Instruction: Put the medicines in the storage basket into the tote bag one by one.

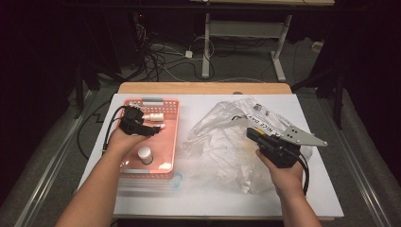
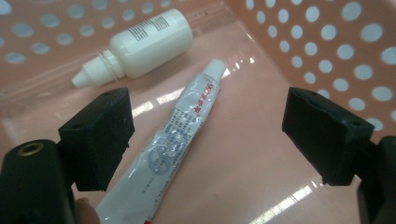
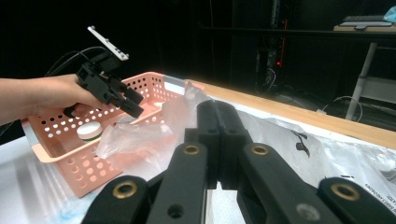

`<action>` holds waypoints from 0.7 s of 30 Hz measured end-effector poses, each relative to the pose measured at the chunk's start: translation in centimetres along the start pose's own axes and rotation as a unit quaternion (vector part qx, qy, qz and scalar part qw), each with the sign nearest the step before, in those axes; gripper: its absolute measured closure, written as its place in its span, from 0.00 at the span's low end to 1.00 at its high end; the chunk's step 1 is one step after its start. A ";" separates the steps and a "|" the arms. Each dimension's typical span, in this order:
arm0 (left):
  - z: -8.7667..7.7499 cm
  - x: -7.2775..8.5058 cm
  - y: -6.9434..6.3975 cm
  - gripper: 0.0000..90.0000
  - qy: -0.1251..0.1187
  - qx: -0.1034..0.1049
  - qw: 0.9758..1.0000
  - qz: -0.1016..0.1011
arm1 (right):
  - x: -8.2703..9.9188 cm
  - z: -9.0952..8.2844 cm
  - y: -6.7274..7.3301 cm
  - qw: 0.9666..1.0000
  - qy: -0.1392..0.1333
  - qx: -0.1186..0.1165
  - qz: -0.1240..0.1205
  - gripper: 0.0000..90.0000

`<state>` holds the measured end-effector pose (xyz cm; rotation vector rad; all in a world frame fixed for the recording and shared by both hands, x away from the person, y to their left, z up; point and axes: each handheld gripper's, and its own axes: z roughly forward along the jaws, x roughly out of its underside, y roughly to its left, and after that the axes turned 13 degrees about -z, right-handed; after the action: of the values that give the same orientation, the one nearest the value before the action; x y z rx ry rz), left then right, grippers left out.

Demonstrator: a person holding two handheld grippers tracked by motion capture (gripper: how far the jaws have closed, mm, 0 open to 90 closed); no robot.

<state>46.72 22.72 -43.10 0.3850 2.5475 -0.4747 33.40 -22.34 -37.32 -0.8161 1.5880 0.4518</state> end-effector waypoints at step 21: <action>2.6 -0.6 0.0 0.40 0.075 -0.066 0.994 0.036 | 0.3 -0.1 0.0 1.000 0.003 -0.002 0.002 1.00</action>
<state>48.36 21.59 -44.83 0.4780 2.6803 -0.2587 33.32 -22.43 -37.56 -0.8169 1.5953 0.4561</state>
